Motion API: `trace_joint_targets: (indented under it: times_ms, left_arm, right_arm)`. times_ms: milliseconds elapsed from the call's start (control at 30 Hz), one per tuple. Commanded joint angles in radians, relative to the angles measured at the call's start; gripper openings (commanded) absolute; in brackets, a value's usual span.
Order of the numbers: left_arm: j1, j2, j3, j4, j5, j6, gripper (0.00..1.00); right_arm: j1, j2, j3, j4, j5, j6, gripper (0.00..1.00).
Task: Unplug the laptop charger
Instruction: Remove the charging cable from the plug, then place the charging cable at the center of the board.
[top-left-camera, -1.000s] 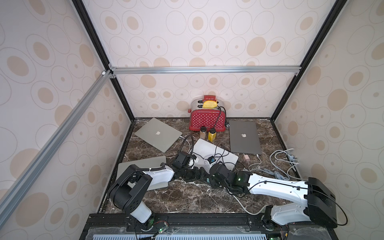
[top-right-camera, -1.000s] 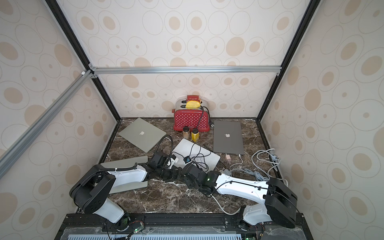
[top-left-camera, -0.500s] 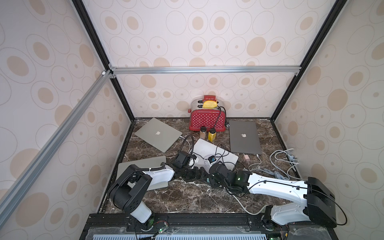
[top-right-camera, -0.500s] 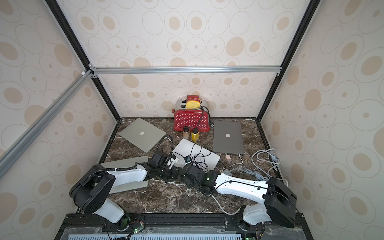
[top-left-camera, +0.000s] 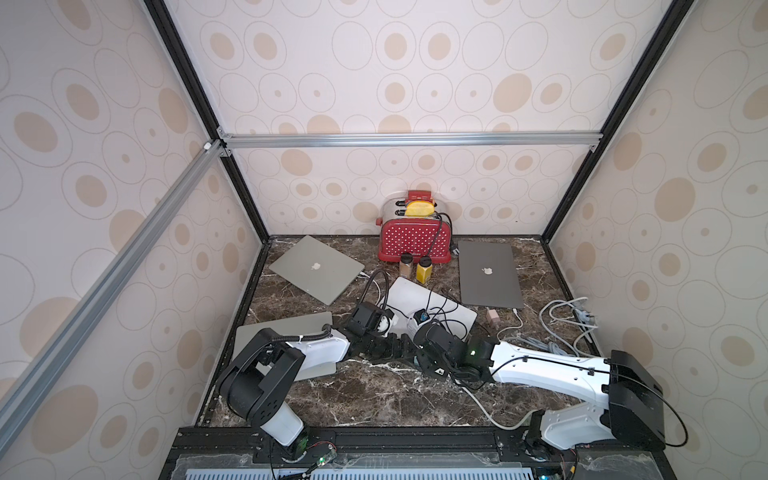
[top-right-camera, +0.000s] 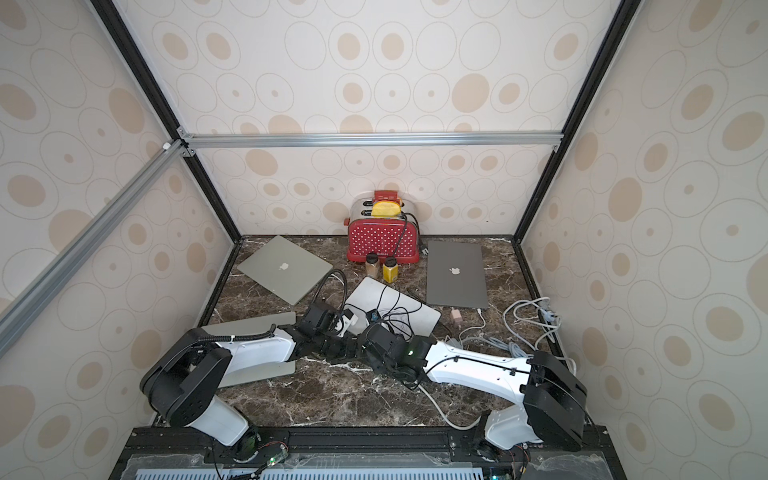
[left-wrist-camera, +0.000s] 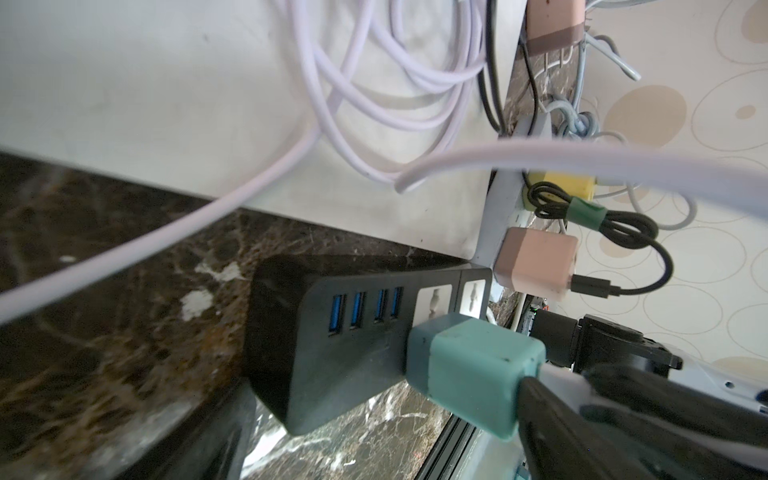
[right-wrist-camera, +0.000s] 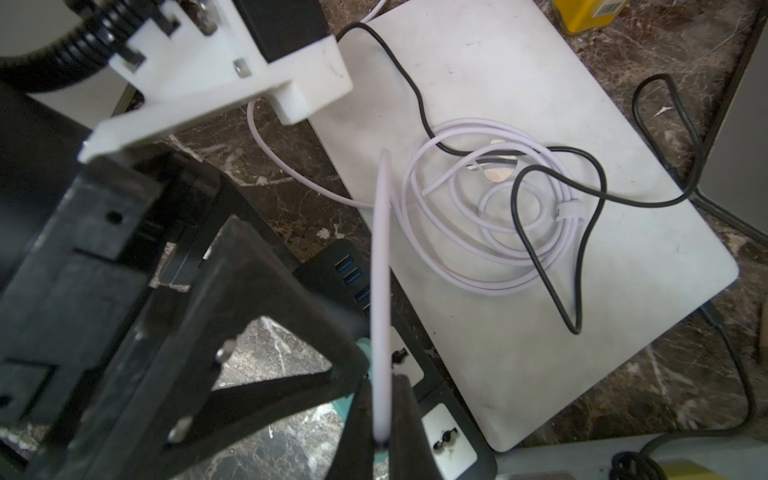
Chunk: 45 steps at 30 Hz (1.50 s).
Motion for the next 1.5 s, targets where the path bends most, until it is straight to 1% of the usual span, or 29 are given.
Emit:
trace_joint_targets:
  times_ms: [0, 67, 133, 300, 367, 433, 500, 600, 633, 767, 867, 1000, 1100, 1200, 1300, 1400, 1467]
  left_arm:
    - [-0.027, 0.099, -0.052, -0.206, -0.163, 0.019, 0.98]
    - [-0.027, 0.099, -0.055, -0.206, -0.162, 0.018, 0.98]
    - [-0.028, 0.094, -0.059, -0.205, -0.167, 0.012, 0.98]
    - [-0.029, 0.095, -0.056, -0.206, -0.170, 0.015, 0.97]
    - [-0.030, 0.098, -0.050, -0.213, -0.169, 0.020, 0.97]
    - [-0.029, 0.099, -0.048, -0.218, -0.170, 0.022, 0.97]
    - [-0.030, 0.100, -0.047, -0.220, -0.172, 0.024, 0.97]
    - [-0.035, 0.098, -0.045, -0.226, -0.178, 0.023, 0.97]
    - [-0.036, 0.099, -0.042, -0.230, -0.181, 0.024, 0.97]
    - [-0.044, 0.103, -0.029, -0.250, -0.188, 0.030, 0.97]
    - [-0.045, 0.107, -0.022, -0.258, -0.189, 0.033, 0.97]
    - [-0.046, 0.096, -0.026, -0.258, -0.190, 0.028, 0.96]
    - [-0.046, 0.074, -0.032, -0.264, -0.190, 0.038, 0.96]
    - [-0.048, 0.041, -0.039, -0.269, -0.196, 0.046, 0.96]
    - [-0.048, 0.015, -0.042, -0.292, -0.208, 0.065, 0.96]
    - [-0.048, -0.008, -0.047, -0.296, -0.211, 0.073, 0.96]
    - [-0.049, -0.017, -0.044, -0.298, -0.211, 0.079, 0.96]
  right_arm:
    - [0.015, -0.075, -0.032, 0.160, -0.039, 0.029, 0.00]
    - [0.013, -0.130, -0.102, 0.283, -0.064, 0.040, 0.00]
    - [0.003, -0.157, -0.121, 0.313, -0.081, 0.042, 0.00]
    - [0.010, -0.122, -0.016, 0.135, -0.042, -0.023, 0.00]
    - [0.027, -0.098, 0.016, 0.085, 0.004, -0.048, 0.00]
    - [0.033, -0.085, 0.031, 0.061, 0.022, -0.049, 0.00]
    - [0.032, -0.098, 0.001, 0.119, 0.012, -0.022, 0.00]
    - [-0.002, -0.149, -0.092, 0.279, -0.047, 0.060, 0.00]
    - [-0.005, -0.157, -0.098, 0.283, -0.039, 0.074, 0.00]
    - [-0.004, -0.100, 0.030, 0.052, 0.019, 0.049, 0.00]
    - [-0.003, -0.098, 0.054, 0.025, 0.037, 0.041, 0.00]
    - [-0.019, -0.162, 0.073, -0.071, 0.120, 0.035, 0.00]
    - [-0.128, -0.215, 0.104, -0.168, 0.068, -0.014, 0.00]
    - [-0.282, -0.247, 0.134, -0.262, 0.022, -0.082, 0.00]
    - [-0.451, -0.254, 0.173, -0.309, -0.036, -0.174, 0.00]
    - [-0.611, -0.186, 0.248, -0.367, -0.074, -0.262, 0.00]
    - [-0.692, -0.121, 0.283, -0.393, -0.096, -0.304, 0.00]
